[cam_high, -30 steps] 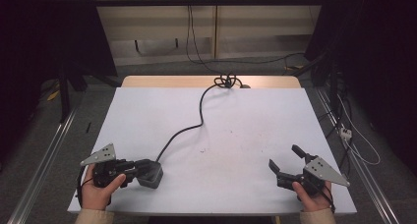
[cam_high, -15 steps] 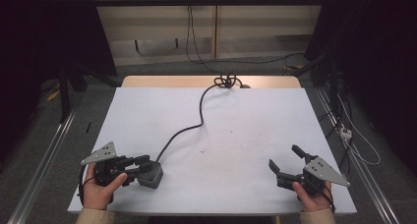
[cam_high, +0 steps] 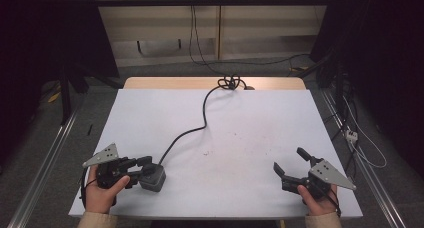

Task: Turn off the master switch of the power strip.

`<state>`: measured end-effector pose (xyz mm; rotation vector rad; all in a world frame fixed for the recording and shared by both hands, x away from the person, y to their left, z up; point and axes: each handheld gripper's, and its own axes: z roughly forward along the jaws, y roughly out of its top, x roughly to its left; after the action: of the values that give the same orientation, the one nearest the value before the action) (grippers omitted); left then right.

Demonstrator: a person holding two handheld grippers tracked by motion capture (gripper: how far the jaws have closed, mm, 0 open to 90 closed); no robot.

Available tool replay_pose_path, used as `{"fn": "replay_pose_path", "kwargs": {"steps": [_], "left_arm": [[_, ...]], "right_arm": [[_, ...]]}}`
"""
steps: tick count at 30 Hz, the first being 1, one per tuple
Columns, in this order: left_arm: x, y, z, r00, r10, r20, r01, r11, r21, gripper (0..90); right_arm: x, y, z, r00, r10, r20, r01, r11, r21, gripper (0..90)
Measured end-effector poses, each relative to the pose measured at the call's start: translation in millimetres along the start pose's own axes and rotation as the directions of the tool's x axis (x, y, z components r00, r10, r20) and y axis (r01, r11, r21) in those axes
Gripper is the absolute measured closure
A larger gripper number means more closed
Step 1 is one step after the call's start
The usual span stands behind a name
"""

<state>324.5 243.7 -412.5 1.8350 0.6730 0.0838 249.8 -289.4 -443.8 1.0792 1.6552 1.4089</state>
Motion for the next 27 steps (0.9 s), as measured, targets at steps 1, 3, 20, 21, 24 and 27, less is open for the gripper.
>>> {"fn": "replay_pose_path", "kwargs": {"steps": [1, 3, 20, 21, 24, 27], "left_arm": [[-0.1, -0.1, -0.1, 1.0, 0.0, -0.001, 0.0, 1.0, 0.002, 57.7], [-1.0, -0.6, -1.0, 1.0, 0.0, -0.004, 0.0, 1.0, -0.002, 58.2], [-2.9, 0.8, 7.4, 1.0, 0.005, -0.002, -0.005, 0.9999, -0.016, 48.4], [-3.0, 1.0, 8.1, 1.0, 0.004, -0.002, -0.004, 0.9998, -0.019, 48.0], [-2.5, 1.9, 9.7, 0.9999, 0.003, -0.01, -0.004, 0.9997, -0.024, 46.6], [-1.5, 2.6, 11.7, 0.9999, -0.002, -0.014, 0.002, 0.9994, -0.034, 44.9]], "right_arm": [[0.1, 0.0, -0.1, 1.0, 0.001, 0.0, -0.001, 1.0, 0.001, 6.5], [-0.2, 0.2, -0.3, 1.0, -0.001, 0.001, 0.001, 1.0, 0.0, 6.5], [-0.9, 0.4, -1.1, 1.0, 0.0, 0.002, 0.0, 1.0, -0.002, 6.5], [-1.1, 0.3, -1.2, 1.0, -0.001, 0.002, 0.001, 1.0, -0.002, 6.5], [-1.1, 0.3, -1.4, 1.0, 0.003, 0.003, -0.003, 1.0, -0.003, 6.5], [-1.2, 0.5, -1.6, 1.0, 0.006, 0.004, -0.006, 1.0, -0.002, 6.5]]}}
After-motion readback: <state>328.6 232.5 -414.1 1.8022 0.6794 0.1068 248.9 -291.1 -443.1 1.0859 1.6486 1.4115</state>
